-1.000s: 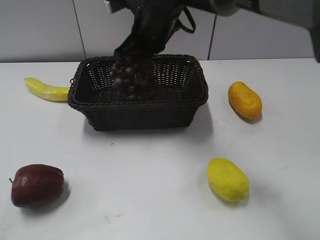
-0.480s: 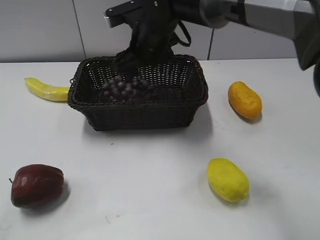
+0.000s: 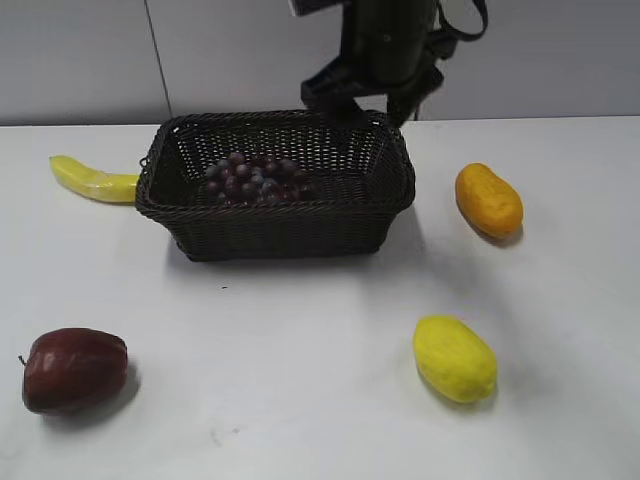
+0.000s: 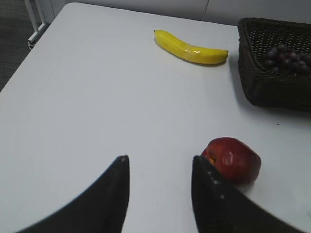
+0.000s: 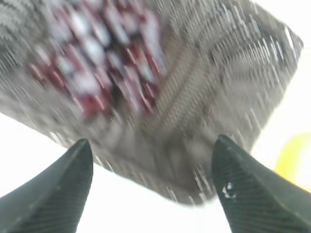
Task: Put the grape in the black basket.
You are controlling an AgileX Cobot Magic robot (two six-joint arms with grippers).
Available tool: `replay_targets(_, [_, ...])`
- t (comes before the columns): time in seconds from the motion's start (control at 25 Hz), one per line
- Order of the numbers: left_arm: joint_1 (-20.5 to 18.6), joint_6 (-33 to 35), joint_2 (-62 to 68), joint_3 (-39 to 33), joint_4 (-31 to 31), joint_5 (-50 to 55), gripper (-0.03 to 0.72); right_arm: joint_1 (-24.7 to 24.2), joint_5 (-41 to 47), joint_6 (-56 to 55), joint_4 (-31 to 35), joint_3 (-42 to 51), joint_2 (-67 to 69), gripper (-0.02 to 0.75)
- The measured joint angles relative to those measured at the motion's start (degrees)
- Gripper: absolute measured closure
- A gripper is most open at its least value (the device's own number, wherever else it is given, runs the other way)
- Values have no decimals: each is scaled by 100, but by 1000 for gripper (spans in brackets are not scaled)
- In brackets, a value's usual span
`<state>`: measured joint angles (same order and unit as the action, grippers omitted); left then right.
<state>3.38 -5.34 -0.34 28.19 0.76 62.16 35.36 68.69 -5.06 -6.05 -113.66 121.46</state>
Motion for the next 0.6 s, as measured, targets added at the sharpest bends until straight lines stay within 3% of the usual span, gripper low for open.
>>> replay_targets(0.32, [0, 0, 0, 0, 0, 0, 303, -316, -385, -174, -351, 2284, -1112, 164])
replay_targets(0.6, [0, 0, 0, 0, 0, 0, 315, -1697, -831, -202, -356, 3750, -2752, 164])
